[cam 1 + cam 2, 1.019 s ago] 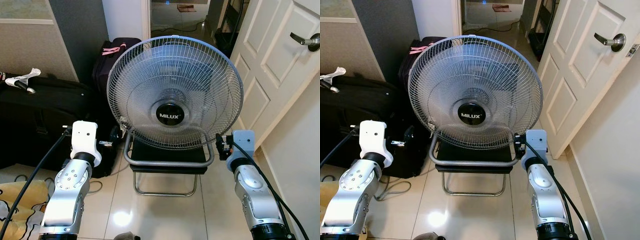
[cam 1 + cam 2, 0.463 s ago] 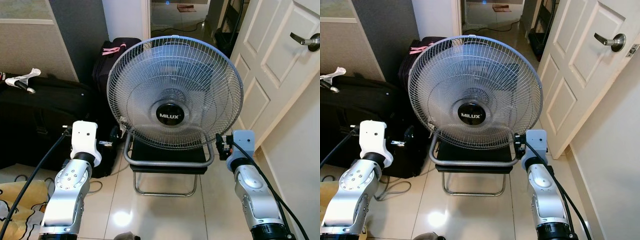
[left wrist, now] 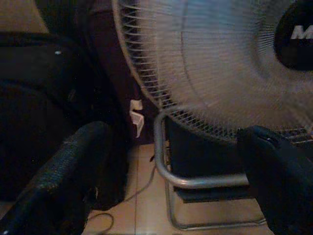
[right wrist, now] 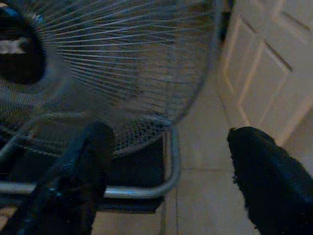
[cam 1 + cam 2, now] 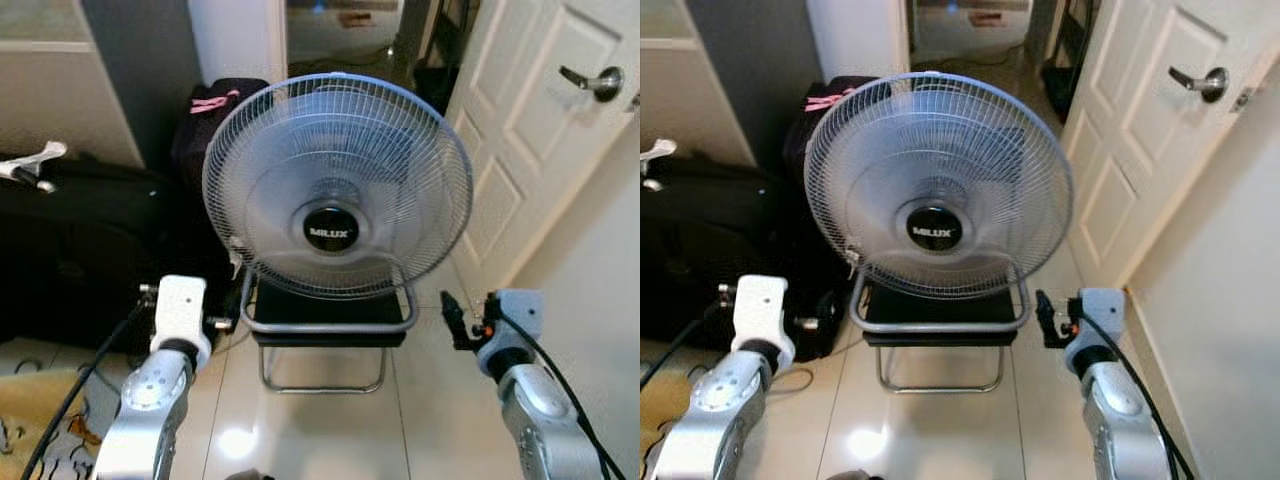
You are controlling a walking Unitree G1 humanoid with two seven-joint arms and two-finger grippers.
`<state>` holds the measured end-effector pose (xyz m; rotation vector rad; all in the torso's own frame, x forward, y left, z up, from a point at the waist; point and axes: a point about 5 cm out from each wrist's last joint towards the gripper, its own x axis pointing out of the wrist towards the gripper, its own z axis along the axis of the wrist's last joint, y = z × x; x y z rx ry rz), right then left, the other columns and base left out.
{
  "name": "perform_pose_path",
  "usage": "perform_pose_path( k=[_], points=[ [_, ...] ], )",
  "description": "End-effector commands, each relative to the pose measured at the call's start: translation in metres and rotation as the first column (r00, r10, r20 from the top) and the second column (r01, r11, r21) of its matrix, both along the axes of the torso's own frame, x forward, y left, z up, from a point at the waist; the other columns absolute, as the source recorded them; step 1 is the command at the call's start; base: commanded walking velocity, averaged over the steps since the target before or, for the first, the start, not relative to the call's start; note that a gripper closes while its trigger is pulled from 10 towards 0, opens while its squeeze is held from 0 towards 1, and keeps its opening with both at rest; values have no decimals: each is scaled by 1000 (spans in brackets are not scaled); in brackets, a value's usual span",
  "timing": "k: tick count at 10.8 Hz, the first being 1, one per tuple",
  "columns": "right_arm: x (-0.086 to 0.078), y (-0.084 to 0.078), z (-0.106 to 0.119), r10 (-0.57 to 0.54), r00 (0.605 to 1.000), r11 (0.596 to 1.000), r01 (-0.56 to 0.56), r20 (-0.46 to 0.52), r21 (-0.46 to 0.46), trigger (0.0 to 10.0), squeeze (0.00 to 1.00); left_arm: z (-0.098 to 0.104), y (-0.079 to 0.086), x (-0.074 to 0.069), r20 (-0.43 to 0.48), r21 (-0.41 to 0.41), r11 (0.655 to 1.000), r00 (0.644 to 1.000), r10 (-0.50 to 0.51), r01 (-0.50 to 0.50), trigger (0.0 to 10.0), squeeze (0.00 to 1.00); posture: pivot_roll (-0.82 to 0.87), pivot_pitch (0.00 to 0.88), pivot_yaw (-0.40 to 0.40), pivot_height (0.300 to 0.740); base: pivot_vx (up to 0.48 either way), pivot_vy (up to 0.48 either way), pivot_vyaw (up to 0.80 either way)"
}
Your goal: Clean up the room
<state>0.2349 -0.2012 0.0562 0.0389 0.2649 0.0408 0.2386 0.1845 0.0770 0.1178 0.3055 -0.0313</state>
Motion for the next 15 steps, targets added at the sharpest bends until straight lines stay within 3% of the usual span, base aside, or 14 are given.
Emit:
perform_pose_path(
  k=[1, 3, 6, 8, 10, 11, 13, 15],
  points=[
    [4, 4, 13, 41, 997, 999, -41, 58, -2, 10000, 1000, -1, 2, -3, -14, 13, 1000, 1000, 15, -15, 10000, 0, -100, 0, 0, 740, 0, 0, 775],
    [5, 10, 14, 76, 995, 997, -77, 62, 19, 10000, 1000, 2, 3, -1, -1, -5, 1000, 1000, 28, -28, 10000, 0, -89, 0, -9, 740, 0, 0, 784],
    [0, 19, 10, 66, 997, 998, -67, 38, 22, 10000, 1000, 5, 12, -3, 3, 30, 999, 999, 39, -39, 10000, 0, -82, 0, -6, 740, 0, 0, 783],
    [3, 11, 5, 19, 1000, 999, -20, 22, 50, 10000, 1000, 11, 11, 2, 24, 46, 999, 999, 26, -27, 10000, 0, -90, 0, 10, 740, 0, 0, 788],
    [8, 10, 7, 24, 999, 1000, -24, 45, 13, 10000, 1000, 9, 11, 4, 28, 44, 998, 998, 49, -50, 10000, 0, -96, 0, 16, 740, 0, 0, 784],
    [19, 4, 17, -21, 996, 1000, 21, 87, -4, 10000, 1000, 20, 6, 15, 72, 21, 998, 996, 61, -63, 10000, 0, -123, 0, 19, 740, 0, 0, 788],
    [22, 11, 11, 18, 998, 999, -16, 62, -30, 10000, 1000, 12, 7, 23, 80, 66, 994, 994, 78, -84, 10000, 0, -103, 0, 4, 740, 0, 0, 791],
    [24, 17, 19, 14, 993, 995, -3, 119, -98, 10000, 1000, 19, 9, 26, 141, 122, 983, 983, 117, -134, 10000, 0, -127, 0, 8, 740, 0, 0, 794]
  ],
)
